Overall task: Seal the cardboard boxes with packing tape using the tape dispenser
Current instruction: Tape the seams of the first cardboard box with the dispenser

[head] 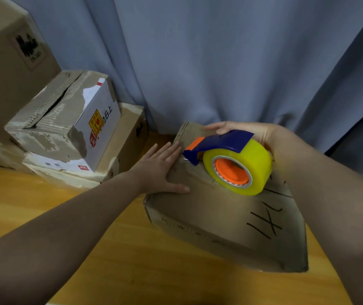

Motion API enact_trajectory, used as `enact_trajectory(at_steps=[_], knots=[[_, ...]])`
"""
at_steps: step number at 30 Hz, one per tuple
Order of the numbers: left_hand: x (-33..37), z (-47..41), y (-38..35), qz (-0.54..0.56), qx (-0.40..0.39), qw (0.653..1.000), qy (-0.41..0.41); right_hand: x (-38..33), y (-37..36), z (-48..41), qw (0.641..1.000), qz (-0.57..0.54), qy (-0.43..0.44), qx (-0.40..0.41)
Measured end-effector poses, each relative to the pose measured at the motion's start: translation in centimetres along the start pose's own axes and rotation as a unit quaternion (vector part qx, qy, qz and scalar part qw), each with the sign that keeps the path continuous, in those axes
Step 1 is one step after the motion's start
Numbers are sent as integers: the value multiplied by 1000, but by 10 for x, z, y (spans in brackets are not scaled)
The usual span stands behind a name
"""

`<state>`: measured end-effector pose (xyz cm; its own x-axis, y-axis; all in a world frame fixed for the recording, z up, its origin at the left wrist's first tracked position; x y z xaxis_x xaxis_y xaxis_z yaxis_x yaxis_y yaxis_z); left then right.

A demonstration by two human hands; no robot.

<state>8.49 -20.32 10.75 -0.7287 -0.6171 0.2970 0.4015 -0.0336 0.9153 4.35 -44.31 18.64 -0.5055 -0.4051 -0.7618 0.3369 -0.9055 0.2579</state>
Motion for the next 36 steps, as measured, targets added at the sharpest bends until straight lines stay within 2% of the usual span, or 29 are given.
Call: enact_trajectory(at_steps=[2, 4, 8, 12, 13, 16, 18, 20, 24, 27, 31, 34, 36], knots=[[0, 2, 0, 2, 3, 1000, 3, -16, -1, 13, 996, 88, -3, 3], [0, 2, 1, -1, 7, 1000, 1, -41, -6, 29, 976, 214, 10, 24], [0, 1, 2, -11, 9, 1000, 6, -72, -29, 47, 886, 456, -19, 85], [3, 4, 4, -15, -13, 1000, 16, -50, -57, 57, 780, 610, -12, 140], [4, 3, 5, -13, -20, 1000, 19, -42, -58, 61, 767, 622, -2, 160], [3, 3, 6, -17, -33, 999, 25, -33, -52, 78, 775, 603, 28, 187], [0, 2, 6, -23, -39, 999, 27, -31, -45, 94, 751, 631, 39, 191], [0, 2, 7, -29, -38, 998, 26, -24, -31, 115, 737, 648, 18, 191], [2, 2, 8, -35, -43, 998, 33, 1, -15, 142, 741, 648, -47, 168], [3, 1, 8, -51, -50, 997, 38, 18, -23, 133, 750, 639, -50, 165], [14, 1, 12, -115, -51, 991, 56, 21, -28, 125, 765, 611, -50, 199], [37, 0, 8, -158, -36, 983, 91, 27, -36, 117, 749, 618, -27, 235], [64, -4, -3, -147, -30, 985, 80, 31, -38, 114, 743, 619, -14, 253]])
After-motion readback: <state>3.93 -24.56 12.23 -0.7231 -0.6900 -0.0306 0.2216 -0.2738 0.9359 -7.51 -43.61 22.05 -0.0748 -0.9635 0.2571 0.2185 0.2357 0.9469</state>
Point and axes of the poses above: each hand's wrist, its own z-axis away from the middle knuckle, its own y-axis out of the back of the hand, x = y × z, the point moved 1 cm from there along -z, towards the middle knuckle, and after that the axes turned 7 degrees about z, right-handed, at the moved point
